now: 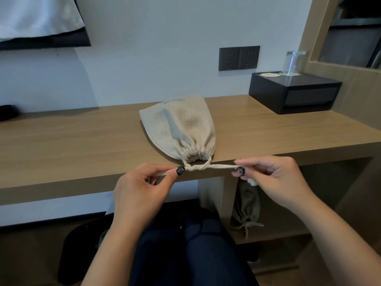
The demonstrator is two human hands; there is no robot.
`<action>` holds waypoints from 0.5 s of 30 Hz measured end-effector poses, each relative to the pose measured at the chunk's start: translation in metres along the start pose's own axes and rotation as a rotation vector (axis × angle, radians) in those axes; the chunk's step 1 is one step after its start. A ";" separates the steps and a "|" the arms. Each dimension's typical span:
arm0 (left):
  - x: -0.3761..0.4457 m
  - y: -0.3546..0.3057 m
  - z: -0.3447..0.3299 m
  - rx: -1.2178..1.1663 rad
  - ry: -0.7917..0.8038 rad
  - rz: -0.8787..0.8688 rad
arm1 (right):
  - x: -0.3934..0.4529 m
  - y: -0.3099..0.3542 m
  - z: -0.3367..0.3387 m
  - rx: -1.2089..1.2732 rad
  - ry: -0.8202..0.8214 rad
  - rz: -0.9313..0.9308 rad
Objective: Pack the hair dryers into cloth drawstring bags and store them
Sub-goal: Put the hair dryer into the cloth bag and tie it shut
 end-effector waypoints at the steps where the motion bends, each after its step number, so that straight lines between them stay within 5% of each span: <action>1: 0.002 0.000 0.001 0.002 -0.017 -0.015 | 0.001 0.000 0.005 -0.003 -0.024 0.005; 8: 0.009 0.021 0.016 -0.011 -0.168 0.059 | 0.003 -0.005 0.038 -0.185 -0.215 -0.014; 15: 0.009 0.021 -0.027 -0.279 0.252 0.198 | 0.010 -0.015 -0.014 -0.340 0.054 -0.146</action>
Point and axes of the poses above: each hand's wrist, its own x-axis towards the middle knuckle, its own z-axis out of the back of the hand, y = z × x, the point moved 7 cm from there along x, towards the middle knuckle, and after that the axes turned 5 degrees about z, right-handed, at the moved point
